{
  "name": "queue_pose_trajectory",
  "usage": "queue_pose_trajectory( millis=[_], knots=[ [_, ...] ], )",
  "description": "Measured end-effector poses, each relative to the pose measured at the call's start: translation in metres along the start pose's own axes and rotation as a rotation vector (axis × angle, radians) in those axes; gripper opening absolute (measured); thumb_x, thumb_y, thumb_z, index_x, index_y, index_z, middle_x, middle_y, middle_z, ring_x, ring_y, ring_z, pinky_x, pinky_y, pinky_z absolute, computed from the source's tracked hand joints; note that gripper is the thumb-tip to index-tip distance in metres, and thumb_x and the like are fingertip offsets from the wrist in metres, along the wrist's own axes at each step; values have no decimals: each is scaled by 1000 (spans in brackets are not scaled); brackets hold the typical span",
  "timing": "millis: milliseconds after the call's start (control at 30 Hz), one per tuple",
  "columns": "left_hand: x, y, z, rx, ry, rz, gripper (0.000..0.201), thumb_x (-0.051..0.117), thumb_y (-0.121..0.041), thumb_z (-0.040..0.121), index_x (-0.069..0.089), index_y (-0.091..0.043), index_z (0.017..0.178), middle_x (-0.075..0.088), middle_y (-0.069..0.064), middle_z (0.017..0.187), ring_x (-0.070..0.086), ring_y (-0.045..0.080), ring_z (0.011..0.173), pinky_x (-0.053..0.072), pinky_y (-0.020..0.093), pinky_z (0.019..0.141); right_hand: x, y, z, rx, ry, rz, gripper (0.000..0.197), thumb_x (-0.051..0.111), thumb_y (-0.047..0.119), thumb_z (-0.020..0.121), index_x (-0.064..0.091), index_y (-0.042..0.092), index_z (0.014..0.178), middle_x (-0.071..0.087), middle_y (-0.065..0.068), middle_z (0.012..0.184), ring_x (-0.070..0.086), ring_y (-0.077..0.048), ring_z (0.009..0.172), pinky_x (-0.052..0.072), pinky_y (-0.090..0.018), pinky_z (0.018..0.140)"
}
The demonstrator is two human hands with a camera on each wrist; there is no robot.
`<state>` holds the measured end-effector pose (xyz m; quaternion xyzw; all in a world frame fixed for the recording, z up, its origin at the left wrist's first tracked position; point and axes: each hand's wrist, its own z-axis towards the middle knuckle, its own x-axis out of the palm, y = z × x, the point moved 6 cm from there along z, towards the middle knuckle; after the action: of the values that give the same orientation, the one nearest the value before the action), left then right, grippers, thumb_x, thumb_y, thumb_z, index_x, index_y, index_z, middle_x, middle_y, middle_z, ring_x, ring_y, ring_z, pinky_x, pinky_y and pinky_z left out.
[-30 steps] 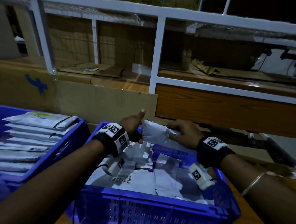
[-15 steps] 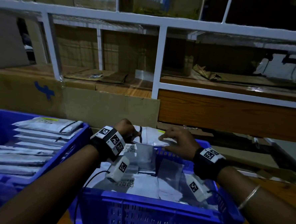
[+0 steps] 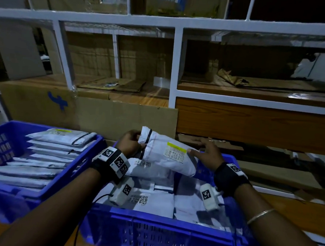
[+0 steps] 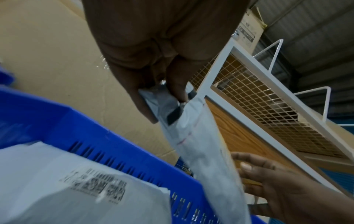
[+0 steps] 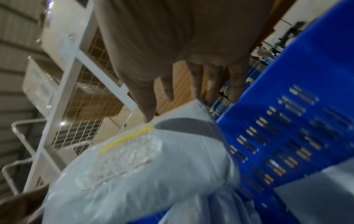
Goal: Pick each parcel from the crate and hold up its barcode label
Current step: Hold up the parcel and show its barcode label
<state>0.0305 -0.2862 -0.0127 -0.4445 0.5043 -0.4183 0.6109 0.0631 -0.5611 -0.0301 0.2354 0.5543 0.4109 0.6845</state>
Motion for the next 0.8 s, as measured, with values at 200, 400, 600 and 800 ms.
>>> queue_pose_trajectory(
  millis=[200, 400, 600, 800],
  knots=[
    [-9, 5, 1, 52, -113, -11, 21, 57, 14, 85, 59, -7, 87, 61, 10, 78, 57, 22, 69, 48, 27, 58, 13, -23, 7, 145, -87, 409, 74, 78, 14, 81, 39, 14, 144, 45, -9, 143, 48, -28, 125, 50, -44, 93],
    [-7, 3, 13, -2, -52, -60, 22, 55, 16, 84, 57, -5, 89, 57, 19, 82, 54, 27, 71, 42, 32, 59, 18, -36, 15, 168, -123, 602, 74, 78, 13, 79, 40, 13, 142, 49, -11, 143, 52, -32, 124, 50, -52, 97],
    [8, -3, 27, -38, 11, -148, 13, 67, -3, 86, 64, -8, 97, 66, 8, 80, 65, 18, 68, 51, 28, 59, 17, -45, 18, 151, -144, 682, 54, 75, 8, 83, 51, 4, 131, 62, -13, 127, 62, -33, 112, 53, -56, 92],
    [23, 8, 48, -88, 15, -114, 26, 68, -31, 89, 66, -18, 111, 70, 4, 97, 67, 23, 85, 56, 35, 65, 7, -51, 19, 127, -213, 656, 48, 73, 5, 84, 51, 5, 126, 64, -8, 120, 64, -25, 105, 57, -45, 86]
  ],
)
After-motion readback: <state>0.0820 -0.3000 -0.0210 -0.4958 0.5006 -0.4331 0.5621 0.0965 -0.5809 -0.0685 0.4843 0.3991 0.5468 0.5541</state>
